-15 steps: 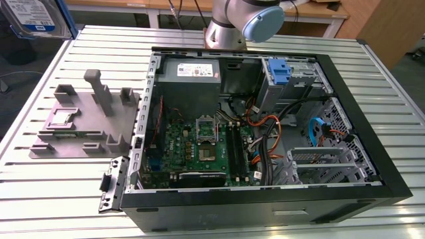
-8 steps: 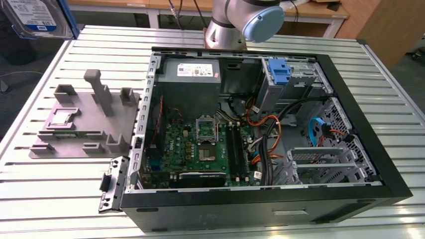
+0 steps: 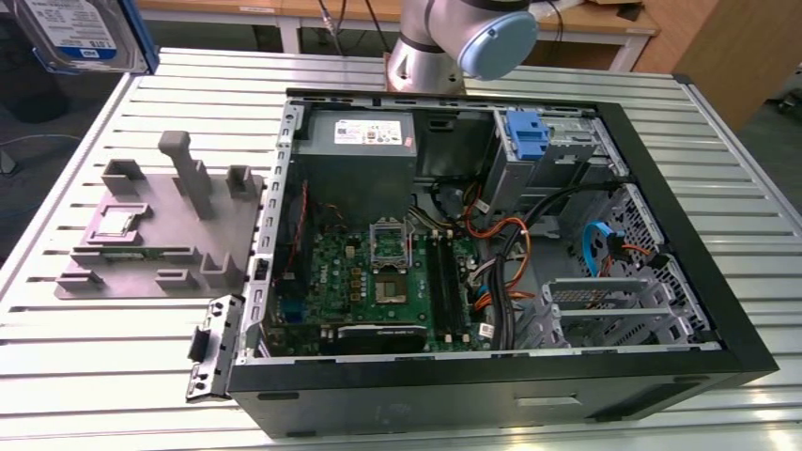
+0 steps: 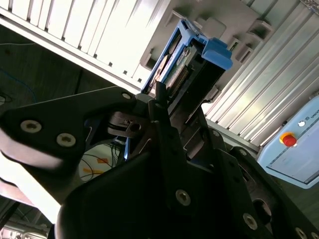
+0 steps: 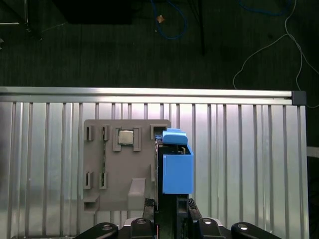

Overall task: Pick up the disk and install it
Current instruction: 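Pick up the disk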

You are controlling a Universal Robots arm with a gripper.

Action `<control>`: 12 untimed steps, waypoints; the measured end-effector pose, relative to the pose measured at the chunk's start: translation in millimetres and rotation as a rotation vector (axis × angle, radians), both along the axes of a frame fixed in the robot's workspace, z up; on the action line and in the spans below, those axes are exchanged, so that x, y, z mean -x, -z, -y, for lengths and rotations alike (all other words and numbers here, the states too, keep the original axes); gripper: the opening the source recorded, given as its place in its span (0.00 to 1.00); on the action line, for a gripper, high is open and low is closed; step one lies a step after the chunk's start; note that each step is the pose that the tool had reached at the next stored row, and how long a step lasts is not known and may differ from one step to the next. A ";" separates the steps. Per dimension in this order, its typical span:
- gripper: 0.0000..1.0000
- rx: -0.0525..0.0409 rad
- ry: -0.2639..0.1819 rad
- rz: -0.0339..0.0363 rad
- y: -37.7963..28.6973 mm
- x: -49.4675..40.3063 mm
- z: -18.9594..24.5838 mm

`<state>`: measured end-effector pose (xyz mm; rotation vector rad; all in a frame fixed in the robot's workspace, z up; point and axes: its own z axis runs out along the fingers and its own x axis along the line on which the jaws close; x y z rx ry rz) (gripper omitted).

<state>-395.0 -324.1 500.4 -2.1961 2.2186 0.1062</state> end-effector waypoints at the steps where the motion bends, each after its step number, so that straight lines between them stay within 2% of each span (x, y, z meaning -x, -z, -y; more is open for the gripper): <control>1: 0.35 0.0000 0.000 0.0000 0.0 -1.2 0.0; 12: 0.35 0.0000 0.000 -0.0014 0.0 -16.5 0.0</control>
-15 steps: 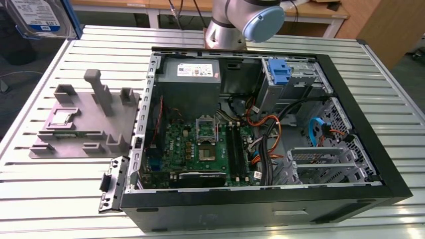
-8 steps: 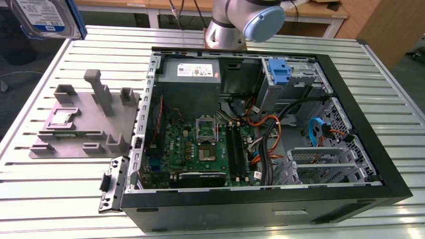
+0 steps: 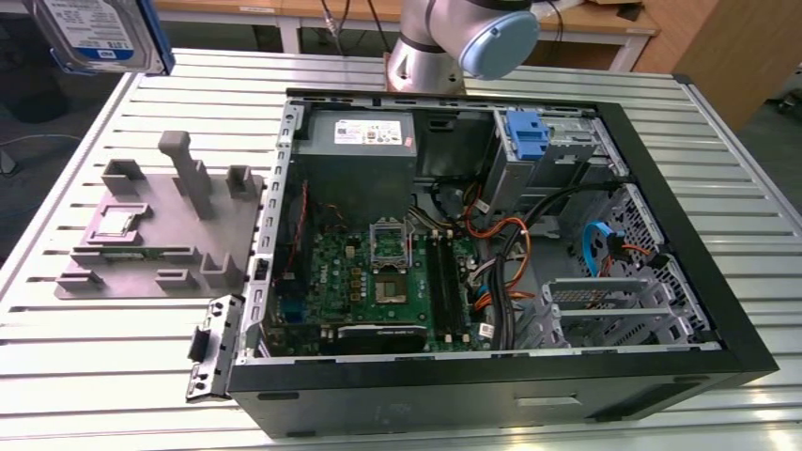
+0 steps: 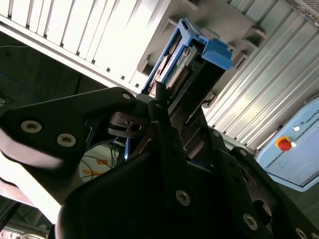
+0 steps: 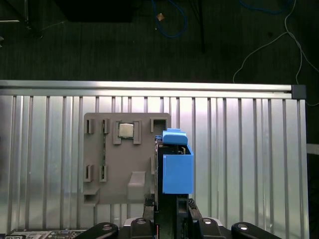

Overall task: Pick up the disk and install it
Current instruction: 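Pick up the disk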

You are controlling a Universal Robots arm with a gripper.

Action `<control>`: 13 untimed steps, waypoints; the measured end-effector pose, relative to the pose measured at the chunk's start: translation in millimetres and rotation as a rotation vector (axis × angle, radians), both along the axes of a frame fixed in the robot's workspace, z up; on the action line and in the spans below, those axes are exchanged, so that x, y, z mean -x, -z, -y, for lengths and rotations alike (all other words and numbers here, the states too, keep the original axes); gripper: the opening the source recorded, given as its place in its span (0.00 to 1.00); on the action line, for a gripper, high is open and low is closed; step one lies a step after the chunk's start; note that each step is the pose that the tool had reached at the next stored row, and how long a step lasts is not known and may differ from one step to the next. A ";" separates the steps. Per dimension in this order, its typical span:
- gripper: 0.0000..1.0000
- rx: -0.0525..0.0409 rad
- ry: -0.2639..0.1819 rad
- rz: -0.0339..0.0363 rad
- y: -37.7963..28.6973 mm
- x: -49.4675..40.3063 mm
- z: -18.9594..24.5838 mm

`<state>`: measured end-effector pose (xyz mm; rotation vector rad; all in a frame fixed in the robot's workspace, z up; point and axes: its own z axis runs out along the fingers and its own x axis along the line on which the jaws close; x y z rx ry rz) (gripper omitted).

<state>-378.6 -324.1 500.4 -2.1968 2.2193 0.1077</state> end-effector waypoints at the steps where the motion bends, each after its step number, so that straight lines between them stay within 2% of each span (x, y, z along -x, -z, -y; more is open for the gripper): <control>1: 0.35 0.0000 0.000 -0.0001 0.0 -0.7 0.0; 13: 0.35 0.0000 0.000 -0.0008 0.0 -7.5 0.0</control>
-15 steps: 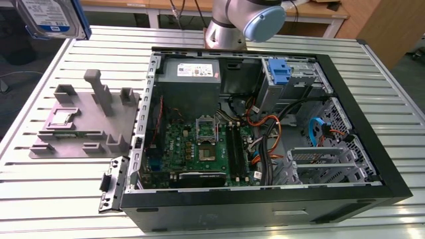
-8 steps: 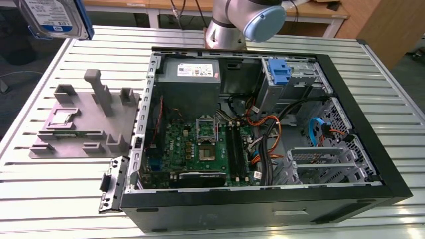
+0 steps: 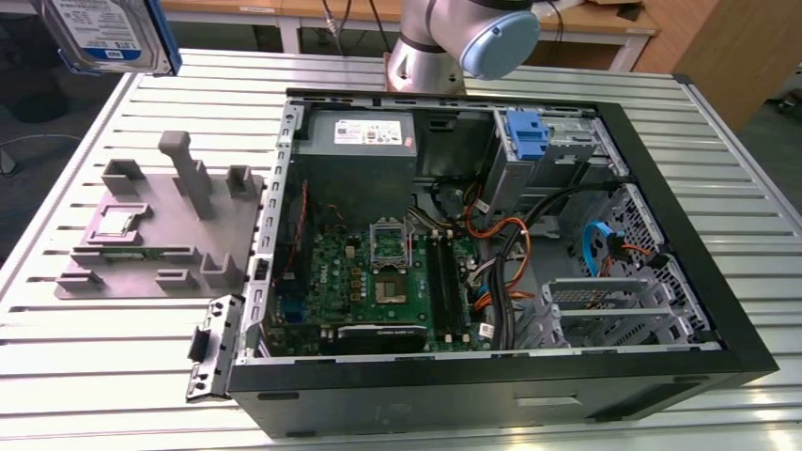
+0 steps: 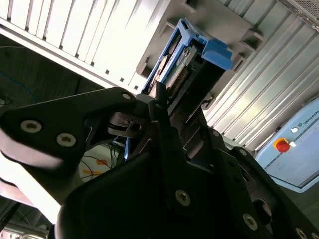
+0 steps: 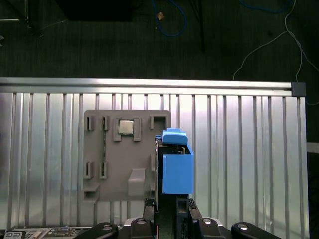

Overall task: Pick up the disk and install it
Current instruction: 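Pick up the disk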

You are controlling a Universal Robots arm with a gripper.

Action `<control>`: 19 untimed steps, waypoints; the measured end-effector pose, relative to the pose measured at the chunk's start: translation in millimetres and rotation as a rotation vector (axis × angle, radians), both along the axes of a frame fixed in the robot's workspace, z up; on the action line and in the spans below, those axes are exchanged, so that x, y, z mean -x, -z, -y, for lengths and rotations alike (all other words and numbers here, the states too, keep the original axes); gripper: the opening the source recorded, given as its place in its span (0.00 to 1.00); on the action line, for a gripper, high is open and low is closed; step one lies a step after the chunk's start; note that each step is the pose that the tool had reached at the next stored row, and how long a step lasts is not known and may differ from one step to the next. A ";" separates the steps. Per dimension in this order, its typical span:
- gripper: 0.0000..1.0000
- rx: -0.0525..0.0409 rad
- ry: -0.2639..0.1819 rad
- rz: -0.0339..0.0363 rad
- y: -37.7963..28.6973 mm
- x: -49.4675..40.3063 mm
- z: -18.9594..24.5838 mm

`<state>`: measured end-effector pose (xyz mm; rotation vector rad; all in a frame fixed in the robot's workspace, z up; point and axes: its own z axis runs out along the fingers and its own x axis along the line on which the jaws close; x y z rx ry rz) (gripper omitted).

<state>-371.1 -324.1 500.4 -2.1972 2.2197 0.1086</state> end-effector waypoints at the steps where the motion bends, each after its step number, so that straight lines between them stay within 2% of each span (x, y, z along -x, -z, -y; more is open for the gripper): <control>1: 0.35 0.0000 0.000 -0.0001 0.0 -0.7 0.0; 19: 0.35 0.0000 0.000 -0.0031 0.0 -11.6 0.0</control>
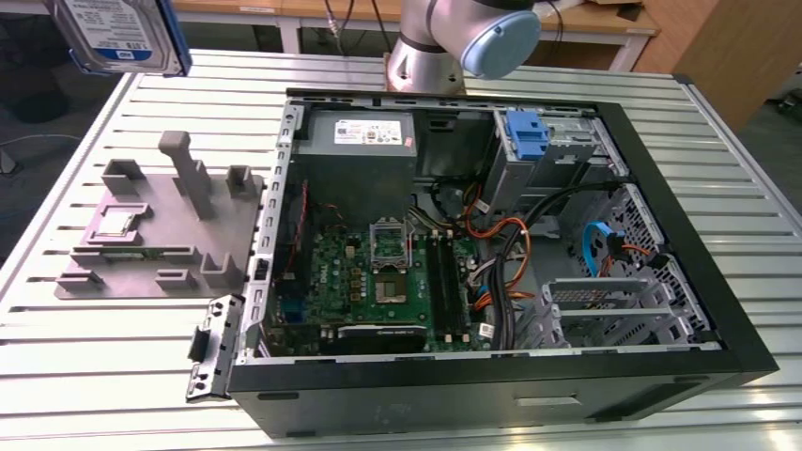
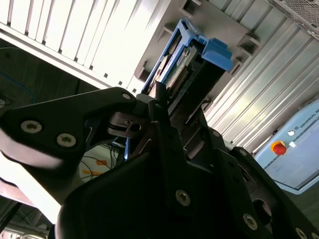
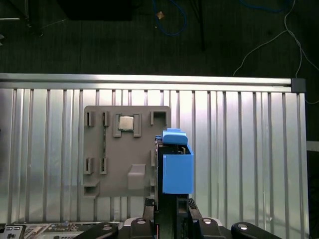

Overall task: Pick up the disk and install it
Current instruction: 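Pick up the disk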

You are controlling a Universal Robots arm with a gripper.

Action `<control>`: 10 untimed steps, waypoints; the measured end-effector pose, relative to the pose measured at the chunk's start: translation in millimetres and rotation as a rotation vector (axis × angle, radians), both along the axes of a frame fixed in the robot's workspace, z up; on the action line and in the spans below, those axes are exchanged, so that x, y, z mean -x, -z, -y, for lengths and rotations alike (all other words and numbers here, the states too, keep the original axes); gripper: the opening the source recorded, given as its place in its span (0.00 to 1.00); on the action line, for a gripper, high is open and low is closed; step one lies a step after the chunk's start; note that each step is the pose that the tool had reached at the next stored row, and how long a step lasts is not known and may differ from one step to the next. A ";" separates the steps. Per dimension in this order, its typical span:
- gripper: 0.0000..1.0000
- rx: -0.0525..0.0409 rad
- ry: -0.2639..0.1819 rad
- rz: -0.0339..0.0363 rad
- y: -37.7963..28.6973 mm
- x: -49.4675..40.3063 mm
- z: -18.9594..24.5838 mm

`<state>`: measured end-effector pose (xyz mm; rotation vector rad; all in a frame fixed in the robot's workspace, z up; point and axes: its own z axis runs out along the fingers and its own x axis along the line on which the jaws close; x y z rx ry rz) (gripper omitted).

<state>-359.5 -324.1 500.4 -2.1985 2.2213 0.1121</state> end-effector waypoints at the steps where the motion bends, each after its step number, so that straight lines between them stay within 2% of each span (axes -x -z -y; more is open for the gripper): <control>1: 0.35 0.0000 0.000 -0.0002 0.0 -0.7 0.0; 10: 0.35 0.0000 0.000 -0.0052 0.0 -13.9 0.0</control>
